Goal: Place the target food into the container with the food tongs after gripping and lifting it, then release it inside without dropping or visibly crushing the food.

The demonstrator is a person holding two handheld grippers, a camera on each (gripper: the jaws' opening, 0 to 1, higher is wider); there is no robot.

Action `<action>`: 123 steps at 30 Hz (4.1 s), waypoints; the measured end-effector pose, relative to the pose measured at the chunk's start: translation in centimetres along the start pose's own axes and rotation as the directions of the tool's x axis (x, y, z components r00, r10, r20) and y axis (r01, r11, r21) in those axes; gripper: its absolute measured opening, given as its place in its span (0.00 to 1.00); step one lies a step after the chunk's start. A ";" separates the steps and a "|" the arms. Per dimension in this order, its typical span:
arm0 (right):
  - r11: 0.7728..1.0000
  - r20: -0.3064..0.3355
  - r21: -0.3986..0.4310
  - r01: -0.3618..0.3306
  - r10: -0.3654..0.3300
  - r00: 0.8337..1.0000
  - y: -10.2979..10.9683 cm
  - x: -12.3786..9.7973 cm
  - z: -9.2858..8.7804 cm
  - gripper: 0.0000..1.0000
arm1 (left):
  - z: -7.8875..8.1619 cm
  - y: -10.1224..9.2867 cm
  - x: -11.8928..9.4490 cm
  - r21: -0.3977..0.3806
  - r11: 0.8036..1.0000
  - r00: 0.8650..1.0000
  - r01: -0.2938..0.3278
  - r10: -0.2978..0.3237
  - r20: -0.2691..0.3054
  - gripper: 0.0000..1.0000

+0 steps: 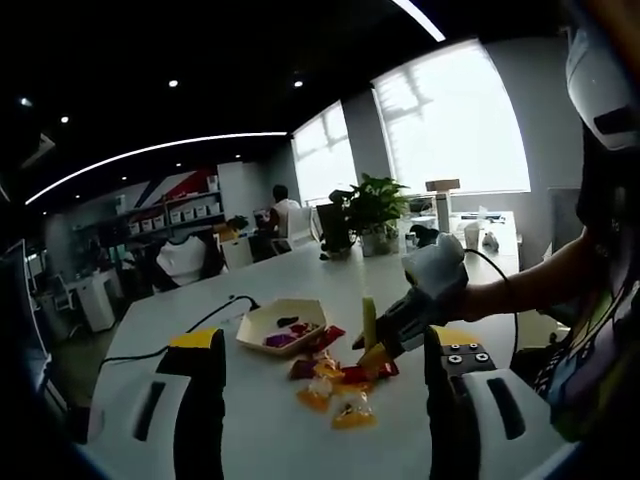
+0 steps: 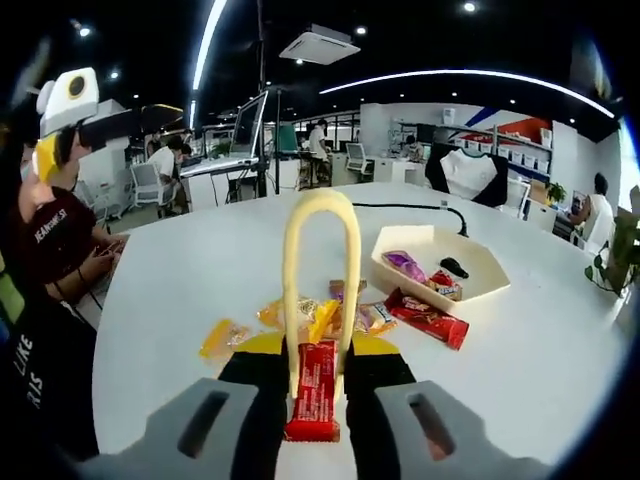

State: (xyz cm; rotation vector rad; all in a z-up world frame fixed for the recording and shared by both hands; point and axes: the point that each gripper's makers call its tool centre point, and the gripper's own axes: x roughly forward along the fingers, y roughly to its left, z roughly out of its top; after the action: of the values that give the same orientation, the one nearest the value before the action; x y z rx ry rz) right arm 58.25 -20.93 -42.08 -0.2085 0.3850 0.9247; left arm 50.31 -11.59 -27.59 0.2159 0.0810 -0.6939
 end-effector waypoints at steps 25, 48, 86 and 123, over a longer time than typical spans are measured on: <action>0.995 0.096 0.058 0.075 -0.080 0.992 -1.8 -2.3 2.9 0.16 | -0.8 0.1 -0.3 -0.013 1.000 1.000 -0.014 0.013 -0.019 0.86; 0.988 0.211 0.035 0.151 -0.155 0.965 -7.4 -2.6 10.1 0.16 | -0.1 -0.4 -0.3 -0.030 1.000 1.000 0.007 -0.007 0.002 0.86; 0.994 0.142 0.029 0.102 -0.106 0.984 -14.8 10.9 12.1 0.17 | -0.8 1.6 -1.2 0.000 0.999 0.998 -0.046 0.046 -0.034 0.85; 0.997 0.115 0.024 0.068 -0.070 0.991 -12.1 9.0 10.9 0.21 | -0.2 1.5 -1.8 0.018 0.998 0.998 -0.053 0.054 -0.034 0.85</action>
State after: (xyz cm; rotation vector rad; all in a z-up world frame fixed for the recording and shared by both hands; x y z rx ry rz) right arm 75.44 -17.71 -35.69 -0.1481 0.2781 0.8603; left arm 49.86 -9.31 -27.22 0.2455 0.1022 -0.6378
